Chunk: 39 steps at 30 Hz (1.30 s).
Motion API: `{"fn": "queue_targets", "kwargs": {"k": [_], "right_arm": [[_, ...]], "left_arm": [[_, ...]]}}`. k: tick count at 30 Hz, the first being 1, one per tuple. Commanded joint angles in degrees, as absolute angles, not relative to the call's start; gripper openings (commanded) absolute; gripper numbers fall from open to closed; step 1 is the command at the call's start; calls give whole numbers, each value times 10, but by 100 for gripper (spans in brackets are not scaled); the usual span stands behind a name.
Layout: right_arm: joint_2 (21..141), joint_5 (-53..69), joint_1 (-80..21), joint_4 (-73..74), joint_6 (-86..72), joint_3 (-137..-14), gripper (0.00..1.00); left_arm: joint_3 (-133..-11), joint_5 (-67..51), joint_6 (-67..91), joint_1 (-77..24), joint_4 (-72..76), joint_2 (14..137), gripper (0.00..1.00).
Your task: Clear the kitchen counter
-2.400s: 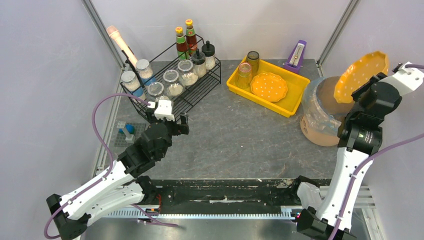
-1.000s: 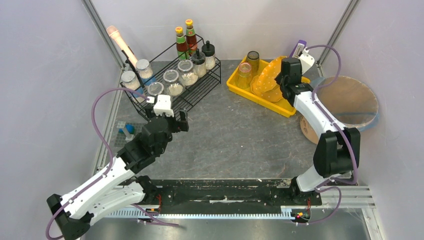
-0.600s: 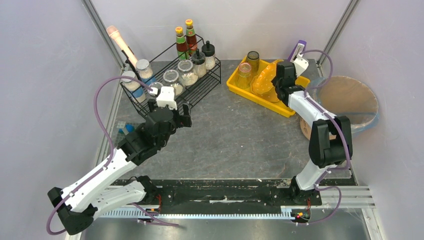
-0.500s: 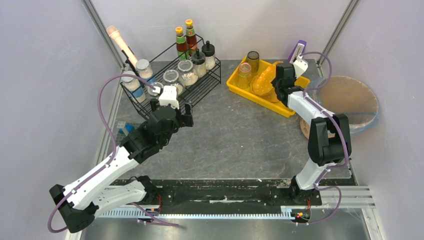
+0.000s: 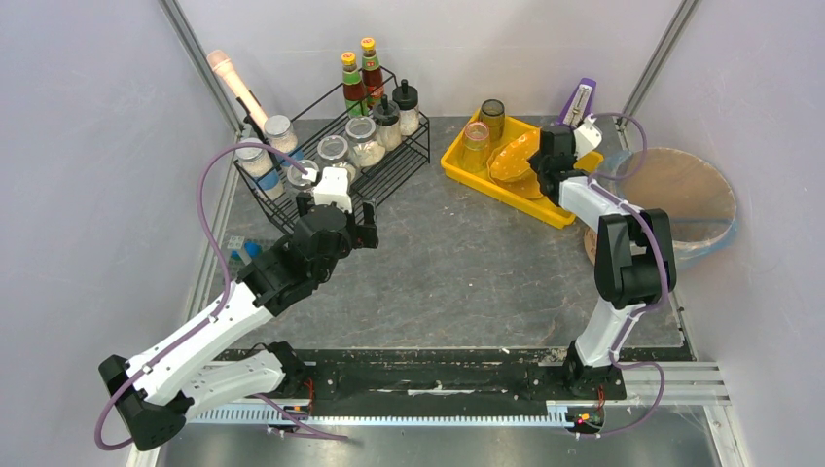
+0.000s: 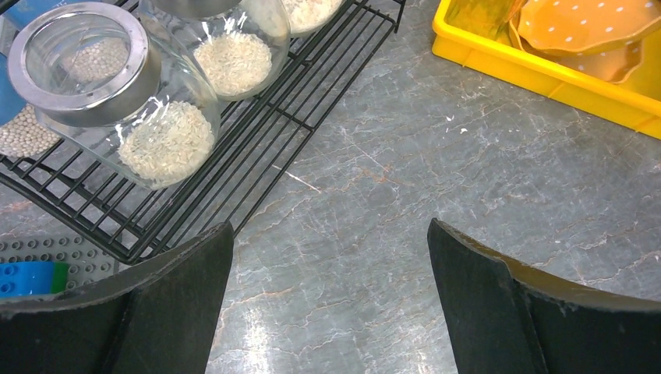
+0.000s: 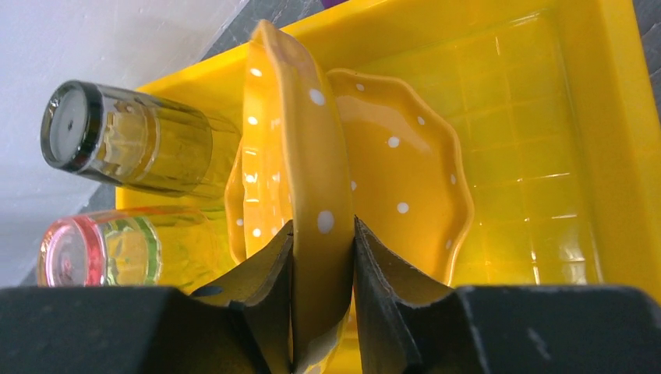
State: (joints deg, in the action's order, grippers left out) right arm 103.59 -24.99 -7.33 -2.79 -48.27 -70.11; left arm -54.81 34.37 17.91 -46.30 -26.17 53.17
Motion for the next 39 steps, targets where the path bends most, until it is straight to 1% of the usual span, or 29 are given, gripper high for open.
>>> {"fn": "queue_targets", "kwargs": {"k": [1, 8, 12, 15, 17, 22, 24, 26, 28, 31, 35, 39], "right_arm": [[1040, -248, -68, -78, -532, -699, 31], [1052, -232, -58, -68, -566, -685, 32], [1061, -220, -55, -61, -575, -682, 38], [1072, -215, -55, -50, -569, -690, 45], [1078, -215, -54, -38, -566, -695, 47], [1079, -214, -54, -20, -547, -697, 59], [1073, -215, -54, -15, -533, -696, 69], [1063, -217, -54, -3, -524, -696, 83], [1048, -216, -55, 6, -512, -694, 90], [1017, -217, -57, 24, -499, -688, 97], [966, -217, -73, 45, -465, -690, 98], [900, -186, -100, 53, -402, -691, 98]], "left_arm": [[-568, 351, 192, -461, -255, 522, 99], [-563, 360, 195, -461, -262, 513, 99], [-563, 362, 201, -461, -270, 508, 98], [-562, 363, 207, -461, -276, 500, 98], [-560, 364, 210, -461, -279, 492, 98], [-556, 369, 220, -461, -296, 469, 98], [-556, 371, 224, -461, -306, 457, 99], [-556, 374, 228, -461, -316, 445, 99], [-559, 376, 229, -462, -326, 431, 98], [-564, 383, 226, -461, -344, 410, 98], [-573, 400, 212, -461, -365, 384, 99], [-571, 416, 199, -461, -375, 353, 98]]}}
